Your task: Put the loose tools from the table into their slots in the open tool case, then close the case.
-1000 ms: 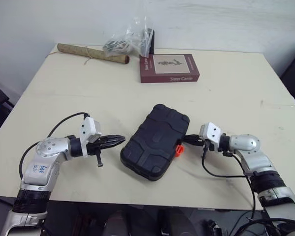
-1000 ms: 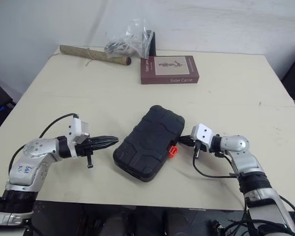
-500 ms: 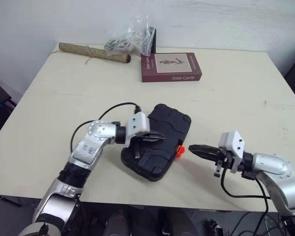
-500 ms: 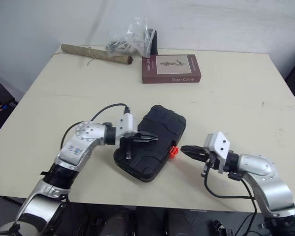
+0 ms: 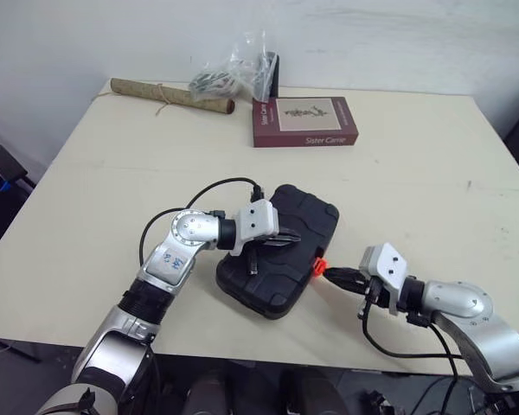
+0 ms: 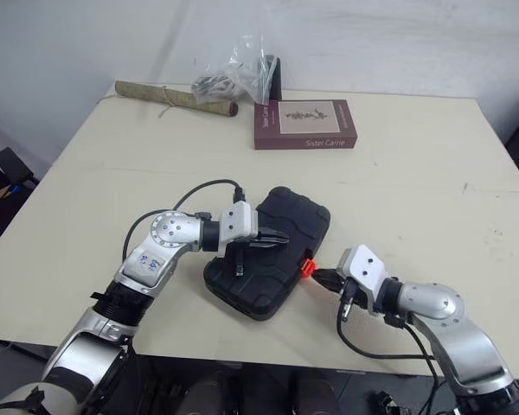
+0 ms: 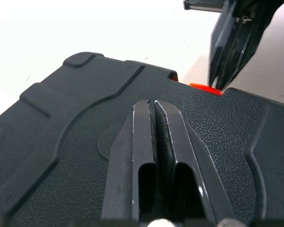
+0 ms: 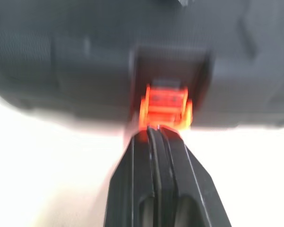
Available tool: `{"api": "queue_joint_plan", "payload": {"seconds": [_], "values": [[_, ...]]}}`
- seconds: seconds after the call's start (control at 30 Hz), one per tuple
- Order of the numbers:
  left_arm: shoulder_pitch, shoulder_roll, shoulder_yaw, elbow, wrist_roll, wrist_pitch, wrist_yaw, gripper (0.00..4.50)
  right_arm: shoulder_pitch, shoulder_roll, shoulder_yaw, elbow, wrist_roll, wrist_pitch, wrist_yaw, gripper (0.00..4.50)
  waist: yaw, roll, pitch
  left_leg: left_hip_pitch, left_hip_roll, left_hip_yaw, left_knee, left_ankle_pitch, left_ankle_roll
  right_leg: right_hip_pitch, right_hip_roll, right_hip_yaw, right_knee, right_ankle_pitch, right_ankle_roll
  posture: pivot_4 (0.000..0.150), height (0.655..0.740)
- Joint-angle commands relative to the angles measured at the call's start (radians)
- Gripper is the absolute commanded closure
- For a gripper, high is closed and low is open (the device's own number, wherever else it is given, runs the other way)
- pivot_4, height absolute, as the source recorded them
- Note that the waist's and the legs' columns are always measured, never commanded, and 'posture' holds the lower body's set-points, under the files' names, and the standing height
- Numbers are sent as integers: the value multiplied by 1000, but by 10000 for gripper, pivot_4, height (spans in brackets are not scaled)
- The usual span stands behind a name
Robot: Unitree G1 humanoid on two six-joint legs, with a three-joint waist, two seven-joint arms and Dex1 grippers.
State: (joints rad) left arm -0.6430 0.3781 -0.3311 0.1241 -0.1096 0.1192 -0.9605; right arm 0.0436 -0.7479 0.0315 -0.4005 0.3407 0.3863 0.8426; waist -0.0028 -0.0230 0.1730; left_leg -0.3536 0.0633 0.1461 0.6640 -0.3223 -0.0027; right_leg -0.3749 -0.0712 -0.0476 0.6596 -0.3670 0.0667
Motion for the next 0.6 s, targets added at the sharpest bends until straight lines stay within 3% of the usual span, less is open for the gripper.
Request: {"api": "queue_joint_plan", "payload": {"seconds": [0.03, 0.37, 0.6], "values": [[55, 30, -29, 34, 45, 29, -11, 43741, 26, 0, -30, -6, 29, 27, 8, 45000, -3, 2, -1, 0, 0, 0, 0, 0, 0, 0, 0, 0, 0, 0, 0, 1500, 7400], [62, 54, -42, 31, 55, 54, -14, 43741, -107, 145, 99, 153, -62, -17, -39, 45000, -25, 3, -12, 1, 1, 0, -2, 0, -1, 0, 1, 0, 0, 0, -1, 1500, 7400], [54, 55, -56, 46, 69, 72, -15, 43741, -178, 247, 85, 167, 10, -39, -5, 45000, -27, 2, -14, 1, 1, 0, -2, 0, -1, 0, 1, 1, 0, -1, -1, 1500, 7400]]}}
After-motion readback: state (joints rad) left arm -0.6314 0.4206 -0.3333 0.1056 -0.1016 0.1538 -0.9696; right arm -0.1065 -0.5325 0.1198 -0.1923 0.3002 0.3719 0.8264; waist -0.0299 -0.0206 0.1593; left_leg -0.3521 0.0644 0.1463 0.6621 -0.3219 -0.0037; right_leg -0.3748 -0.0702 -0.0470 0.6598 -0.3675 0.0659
